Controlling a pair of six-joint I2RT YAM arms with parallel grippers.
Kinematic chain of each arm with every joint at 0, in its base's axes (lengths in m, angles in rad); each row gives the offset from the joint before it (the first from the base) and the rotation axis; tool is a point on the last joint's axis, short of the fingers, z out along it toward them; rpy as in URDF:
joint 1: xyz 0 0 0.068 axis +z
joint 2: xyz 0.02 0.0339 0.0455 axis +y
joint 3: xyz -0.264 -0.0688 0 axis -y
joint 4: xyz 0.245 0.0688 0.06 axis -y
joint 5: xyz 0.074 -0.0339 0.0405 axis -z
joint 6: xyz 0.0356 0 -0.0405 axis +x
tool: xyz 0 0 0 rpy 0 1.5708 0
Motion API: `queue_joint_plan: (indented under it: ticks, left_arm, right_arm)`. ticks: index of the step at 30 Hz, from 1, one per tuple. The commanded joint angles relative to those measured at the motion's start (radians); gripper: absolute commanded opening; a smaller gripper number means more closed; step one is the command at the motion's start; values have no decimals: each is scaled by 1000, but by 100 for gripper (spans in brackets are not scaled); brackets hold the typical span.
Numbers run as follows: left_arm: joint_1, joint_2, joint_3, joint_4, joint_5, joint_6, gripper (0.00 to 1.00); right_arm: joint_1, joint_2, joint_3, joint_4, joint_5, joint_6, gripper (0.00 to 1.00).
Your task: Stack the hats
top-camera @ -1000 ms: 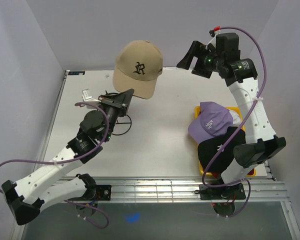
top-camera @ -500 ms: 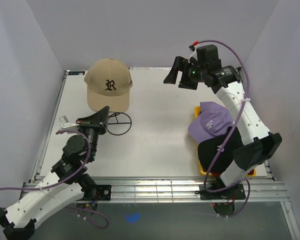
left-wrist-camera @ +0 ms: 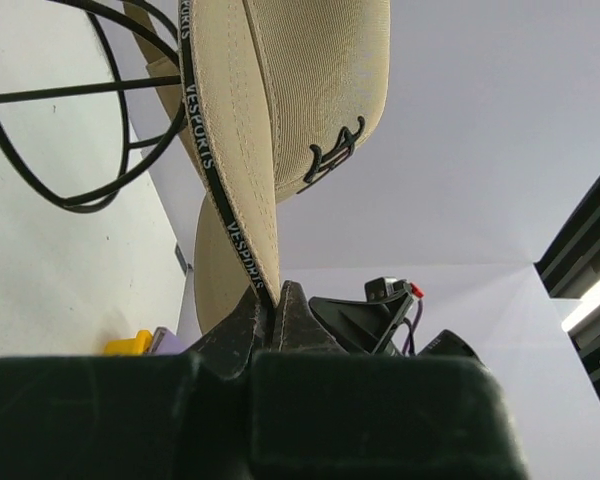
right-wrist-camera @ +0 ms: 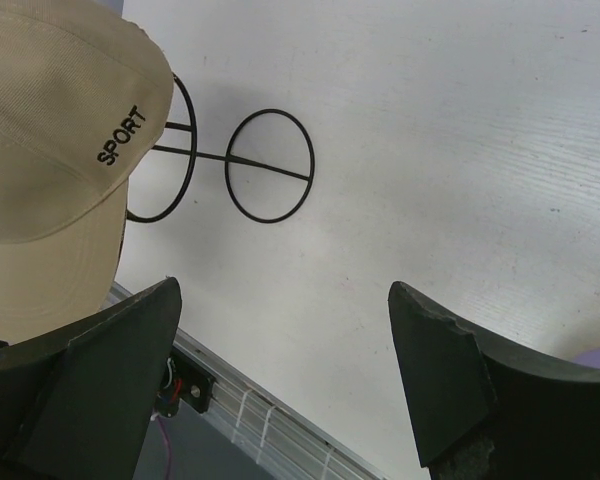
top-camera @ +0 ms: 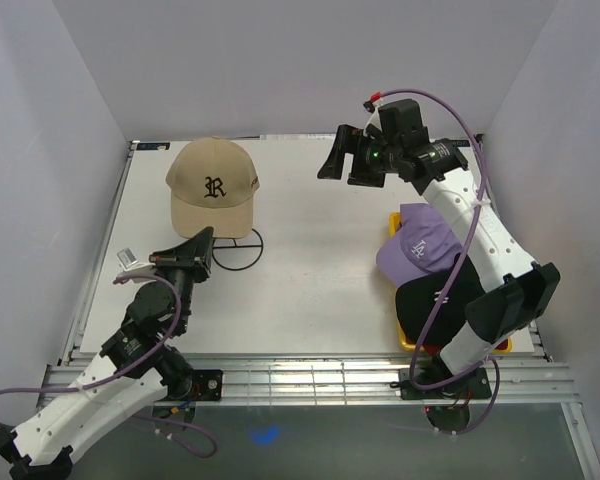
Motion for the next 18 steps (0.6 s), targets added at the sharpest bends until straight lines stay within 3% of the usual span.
queue_joint_plan:
  ticks: [1,18]
  left_arm:
    - [8,-33,-30,-70,-35,-72,0]
    - [6,-108,-183,-234,-25,-312,0]
  right_arm:
    - [12,-39,-8,45,13,-16,89]
    - [21,-48,-66,65,27,-25,89]
